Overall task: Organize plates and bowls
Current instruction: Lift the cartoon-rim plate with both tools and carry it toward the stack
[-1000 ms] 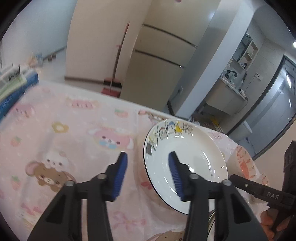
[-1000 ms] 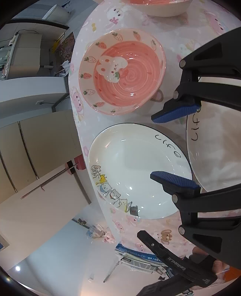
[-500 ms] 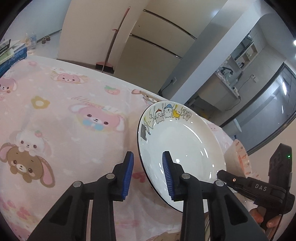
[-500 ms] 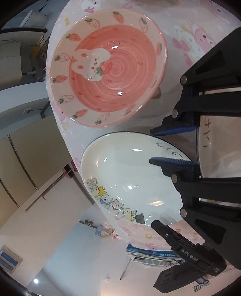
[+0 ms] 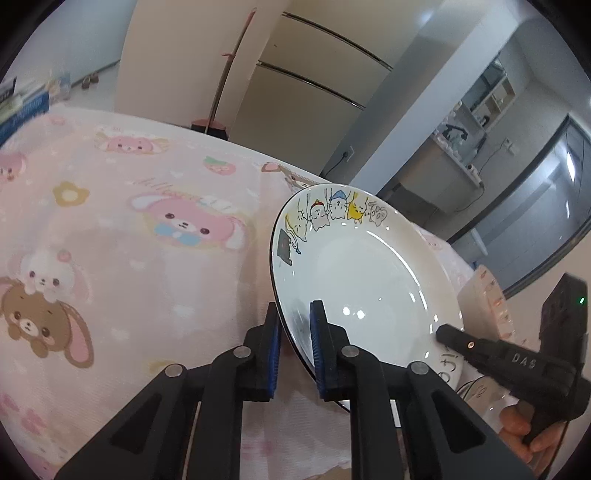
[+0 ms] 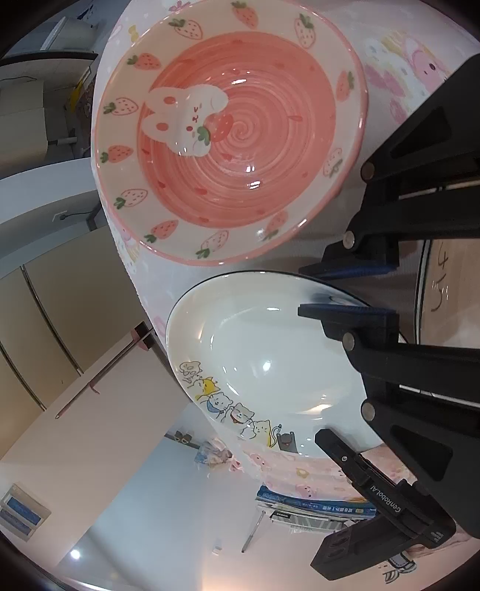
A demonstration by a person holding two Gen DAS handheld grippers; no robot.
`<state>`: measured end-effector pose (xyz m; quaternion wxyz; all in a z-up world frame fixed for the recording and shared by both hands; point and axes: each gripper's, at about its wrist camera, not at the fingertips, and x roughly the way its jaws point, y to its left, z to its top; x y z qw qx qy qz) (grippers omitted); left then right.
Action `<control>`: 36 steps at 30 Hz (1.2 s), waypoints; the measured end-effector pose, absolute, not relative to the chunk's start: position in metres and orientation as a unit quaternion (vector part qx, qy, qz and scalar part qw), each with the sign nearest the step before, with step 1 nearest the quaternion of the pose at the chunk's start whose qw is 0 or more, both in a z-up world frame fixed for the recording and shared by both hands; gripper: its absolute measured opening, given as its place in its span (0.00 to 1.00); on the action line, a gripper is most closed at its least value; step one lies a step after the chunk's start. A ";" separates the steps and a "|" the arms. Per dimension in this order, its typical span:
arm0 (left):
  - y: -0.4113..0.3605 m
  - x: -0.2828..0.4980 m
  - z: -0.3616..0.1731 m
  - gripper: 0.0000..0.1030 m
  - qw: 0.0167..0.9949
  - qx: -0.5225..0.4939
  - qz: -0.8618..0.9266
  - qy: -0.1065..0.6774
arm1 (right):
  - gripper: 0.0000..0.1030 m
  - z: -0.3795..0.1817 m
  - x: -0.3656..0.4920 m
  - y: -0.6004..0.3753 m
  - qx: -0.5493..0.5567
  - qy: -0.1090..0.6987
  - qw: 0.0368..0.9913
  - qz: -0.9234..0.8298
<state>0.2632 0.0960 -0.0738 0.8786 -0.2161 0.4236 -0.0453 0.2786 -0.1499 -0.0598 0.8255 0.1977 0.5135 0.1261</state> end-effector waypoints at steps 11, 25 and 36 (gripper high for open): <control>0.099 0.253 -0.061 0.16 0.898 -0.214 -0.042 0.381 | 0.12 -0.054 0.273 -0.149 0.196 0.492 0.836 0.143; 0.098 0.229 -0.018 0.16 0.924 -0.203 -0.049 0.321 | 0.12 -0.012 0.258 -0.150 0.193 0.447 0.859 0.158; 0.078 0.196 0.032 0.16 0.933 -0.170 -0.052 0.314 | 0.12 0.035 0.226 -0.164 0.205 0.405 0.875 0.170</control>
